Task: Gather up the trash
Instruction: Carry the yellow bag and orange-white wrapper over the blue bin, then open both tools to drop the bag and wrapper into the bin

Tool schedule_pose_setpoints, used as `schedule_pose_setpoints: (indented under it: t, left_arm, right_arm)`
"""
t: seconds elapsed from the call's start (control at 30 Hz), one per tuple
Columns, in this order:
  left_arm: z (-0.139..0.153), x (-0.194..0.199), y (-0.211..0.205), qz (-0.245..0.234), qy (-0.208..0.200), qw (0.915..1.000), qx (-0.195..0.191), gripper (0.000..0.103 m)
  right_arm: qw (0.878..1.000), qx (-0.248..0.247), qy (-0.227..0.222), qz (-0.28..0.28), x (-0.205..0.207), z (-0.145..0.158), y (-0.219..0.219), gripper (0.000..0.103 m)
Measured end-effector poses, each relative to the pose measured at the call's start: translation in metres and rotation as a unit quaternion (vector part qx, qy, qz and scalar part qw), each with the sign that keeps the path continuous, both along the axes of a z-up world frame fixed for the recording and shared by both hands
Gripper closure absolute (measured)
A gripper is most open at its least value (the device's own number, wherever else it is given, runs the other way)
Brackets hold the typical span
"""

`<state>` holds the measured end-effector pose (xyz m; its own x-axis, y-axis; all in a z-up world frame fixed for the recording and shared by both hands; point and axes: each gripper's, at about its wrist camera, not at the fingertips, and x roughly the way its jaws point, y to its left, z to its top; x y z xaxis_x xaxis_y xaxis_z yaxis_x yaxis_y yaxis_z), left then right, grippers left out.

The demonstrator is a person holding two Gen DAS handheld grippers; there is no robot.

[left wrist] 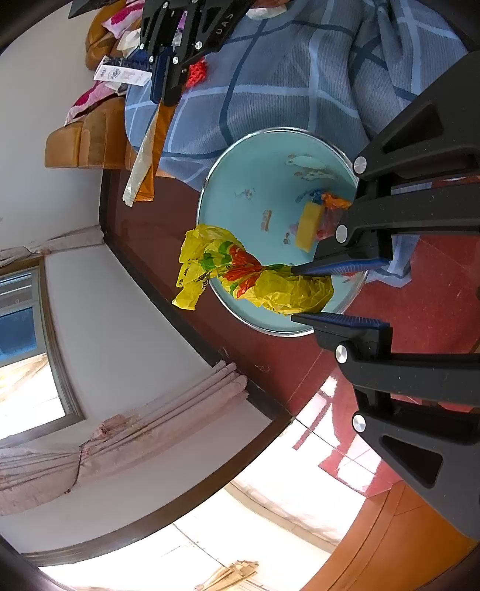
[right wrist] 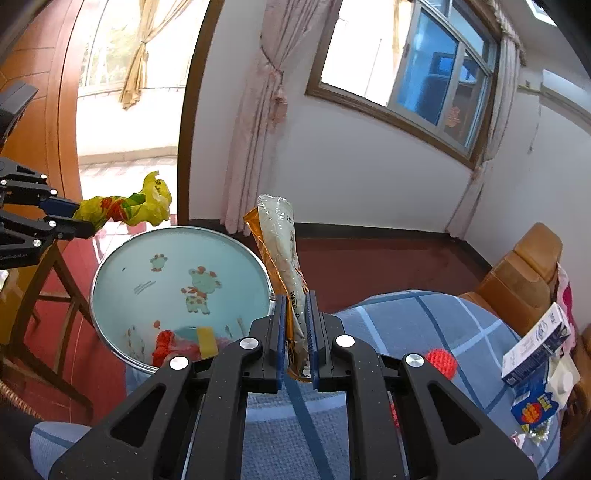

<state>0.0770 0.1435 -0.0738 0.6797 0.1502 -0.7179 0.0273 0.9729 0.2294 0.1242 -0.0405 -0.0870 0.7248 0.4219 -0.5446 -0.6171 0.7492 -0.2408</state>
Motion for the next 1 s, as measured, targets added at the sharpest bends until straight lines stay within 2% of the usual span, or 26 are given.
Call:
schedule_pose_setpoints:
  t: [1.0]
  left_arm:
    - [-0.001,-0.003,0.0,-0.001,-0.008,0.9999,-0.011,0.081]
  right_arm:
    - [0.998,-0.028,0.016,0.059,-0.014,-0.011,0.021,0.09]
